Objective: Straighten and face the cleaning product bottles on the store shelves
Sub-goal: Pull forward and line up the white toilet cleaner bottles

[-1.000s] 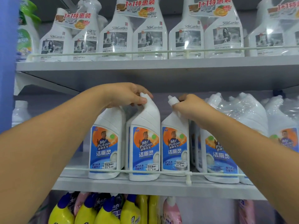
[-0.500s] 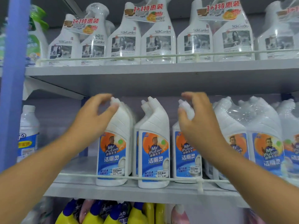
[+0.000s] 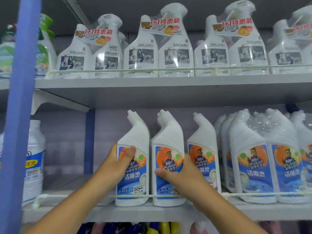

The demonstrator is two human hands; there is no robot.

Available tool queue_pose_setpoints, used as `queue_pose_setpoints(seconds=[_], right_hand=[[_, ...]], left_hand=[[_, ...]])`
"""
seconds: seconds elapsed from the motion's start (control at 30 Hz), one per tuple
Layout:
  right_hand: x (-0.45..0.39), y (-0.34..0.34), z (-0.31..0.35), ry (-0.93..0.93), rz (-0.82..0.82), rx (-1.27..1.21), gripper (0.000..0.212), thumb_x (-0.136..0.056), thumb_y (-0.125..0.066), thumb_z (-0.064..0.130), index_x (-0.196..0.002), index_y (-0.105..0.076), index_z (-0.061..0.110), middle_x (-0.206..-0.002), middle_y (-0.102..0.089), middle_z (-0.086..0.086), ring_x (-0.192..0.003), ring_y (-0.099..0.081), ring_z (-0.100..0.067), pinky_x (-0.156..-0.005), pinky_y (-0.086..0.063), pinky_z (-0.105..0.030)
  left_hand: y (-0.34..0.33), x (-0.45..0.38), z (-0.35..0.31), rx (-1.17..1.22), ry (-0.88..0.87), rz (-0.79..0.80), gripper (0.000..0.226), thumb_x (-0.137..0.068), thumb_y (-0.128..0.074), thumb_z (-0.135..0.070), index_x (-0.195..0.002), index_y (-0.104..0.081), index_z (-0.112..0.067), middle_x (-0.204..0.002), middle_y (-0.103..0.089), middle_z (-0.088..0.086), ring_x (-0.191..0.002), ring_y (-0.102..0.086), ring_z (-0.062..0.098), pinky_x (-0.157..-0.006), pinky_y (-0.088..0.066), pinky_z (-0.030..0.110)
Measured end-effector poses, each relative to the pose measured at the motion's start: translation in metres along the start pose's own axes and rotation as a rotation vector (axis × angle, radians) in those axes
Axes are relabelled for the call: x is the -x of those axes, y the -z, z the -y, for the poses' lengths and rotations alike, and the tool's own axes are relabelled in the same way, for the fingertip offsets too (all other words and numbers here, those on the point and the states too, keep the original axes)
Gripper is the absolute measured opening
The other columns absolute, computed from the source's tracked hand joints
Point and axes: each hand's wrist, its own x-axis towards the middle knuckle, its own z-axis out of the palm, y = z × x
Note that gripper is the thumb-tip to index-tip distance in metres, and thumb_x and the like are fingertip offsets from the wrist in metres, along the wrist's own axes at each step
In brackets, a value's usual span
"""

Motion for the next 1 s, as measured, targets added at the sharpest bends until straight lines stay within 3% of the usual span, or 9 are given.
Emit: queue_pose_setpoints(seconds=[0.13,0.23,0.3,0.43,0.57,0.67,0.77,0.87,1.0], right_hand=[[0.001,-0.015,0.004,0.008,-0.030,0.046,0.059,-0.079,-0.081,0.050,-0.119,-0.042,0.031,-0.106,-0.060,0.022,-0.082,-0.056,0.011,-0.048,-0.041,-0.005],[0.002,-0.018,0.005,0.000,-0.062,0.053,0.057,-0.080,-0.080,0.051,-0.116,-0.039,0.033,-0.106,-0.057,0.022,-0.081,-0.054,0.011,-0.049,-0.038,-0.005],[0.003,-0.021,0.004,-0.004,-0.085,0.059,0.057,-0.080,-0.079,0.052,-0.114,-0.037,0.035,-0.110,-0.058,0.018,-0.085,-0.056,0.008,-0.056,-0.041,-0.007],[0.002,-0.028,-0.001,-0.014,-0.132,0.096,0.060,-0.078,-0.078,0.057,-0.116,-0.038,0.032,-0.114,-0.062,0.012,-0.097,-0.066,-0.008,-0.079,-0.056,-0.028],[0.004,-0.023,0.001,-0.003,-0.093,0.159,0.058,-0.083,-0.075,0.055,-0.116,-0.037,0.027,-0.109,-0.060,0.013,-0.084,-0.058,0.003,-0.058,-0.041,-0.012],[0.003,-0.007,-0.001,0.001,-0.042,0.181,0.050,-0.083,-0.075,0.054,-0.116,-0.048,0.027,-0.109,-0.064,0.015,-0.094,-0.063,-0.003,-0.077,-0.054,-0.026],[0.003,0.031,0.004,0.180,-0.231,0.186,0.039,-0.090,-0.071,0.046,-0.122,-0.057,0.029,-0.115,-0.064,0.020,-0.105,-0.062,-0.002,-0.096,-0.054,-0.032],[-0.004,0.073,0.017,0.319,-0.440,0.171,0.045,-0.093,-0.070,0.037,-0.133,-0.052,0.027,-0.126,-0.057,0.019,-0.112,-0.058,-0.004,-0.086,-0.050,-0.019],[-0.021,0.084,0.016,0.111,-0.322,0.263,0.070,-0.093,-0.069,0.038,-0.148,-0.028,0.022,-0.130,-0.049,0.004,-0.102,-0.055,-0.014,-0.070,-0.047,-0.025]], left_hand=[[0.000,-0.003,0.012,0.052,-0.010,0.014,0.040,-0.093,-0.041,-0.065,-0.124,-0.047,-0.041,-0.093,-0.071,-0.020,-0.071,-0.069,-0.005,-0.059,-0.045,0.014],[-0.002,-0.001,0.019,0.109,0.004,0.015,0.039,-0.094,-0.041,-0.065,-0.123,-0.049,-0.041,-0.095,-0.072,-0.018,-0.080,-0.070,-0.001,-0.063,-0.046,0.018],[-0.002,0.000,0.021,0.109,0.000,0.036,0.038,-0.094,-0.041,-0.065,-0.123,-0.049,-0.041,-0.097,-0.072,-0.017,-0.081,-0.070,0.000,-0.062,-0.046,0.018],[0.003,0.004,0.023,0.177,-0.010,0.074,0.031,-0.094,-0.046,-0.060,-0.118,-0.054,-0.041,-0.096,-0.077,-0.011,-0.073,-0.074,0.000,-0.050,-0.049,0.009],[0.010,0.007,0.026,0.191,-0.009,0.073,0.041,-0.085,-0.065,-0.057,-0.120,-0.057,-0.037,-0.101,-0.078,-0.014,-0.084,-0.076,0.006,-0.064,-0.056,0.021],[0.014,0.009,0.029,0.074,-0.027,0.002,0.052,-0.077,-0.078,-0.049,-0.119,-0.054,-0.032,-0.105,-0.065,-0.022,-0.090,-0.065,-0.001,-0.070,-0.049,0.021],[0.014,0.014,0.032,-0.061,-0.036,-0.005,0.051,-0.076,-0.085,-0.040,-0.114,-0.051,-0.035,-0.104,-0.063,-0.020,-0.090,-0.061,-0.001,-0.064,-0.046,0.019],[0.012,0.016,0.037,-0.092,-0.041,-0.018,0.046,-0.076,-0.086,-0.038,-0.108,-0.053,-0.038,-0.104,-0.068,-0.014,-0.090,-0.067,0.007,-0.067,-0.052,0.025],[0.012,0.018,0.036,-0.115,-0.055,-0.035,0.047,-0.074,-0.086,-0.041,-0.109,-0.055,-0.036,-0.100,-0.069,-0.013,-0.086,-0.068,0.007,-0.066,-0.052,0.026]])
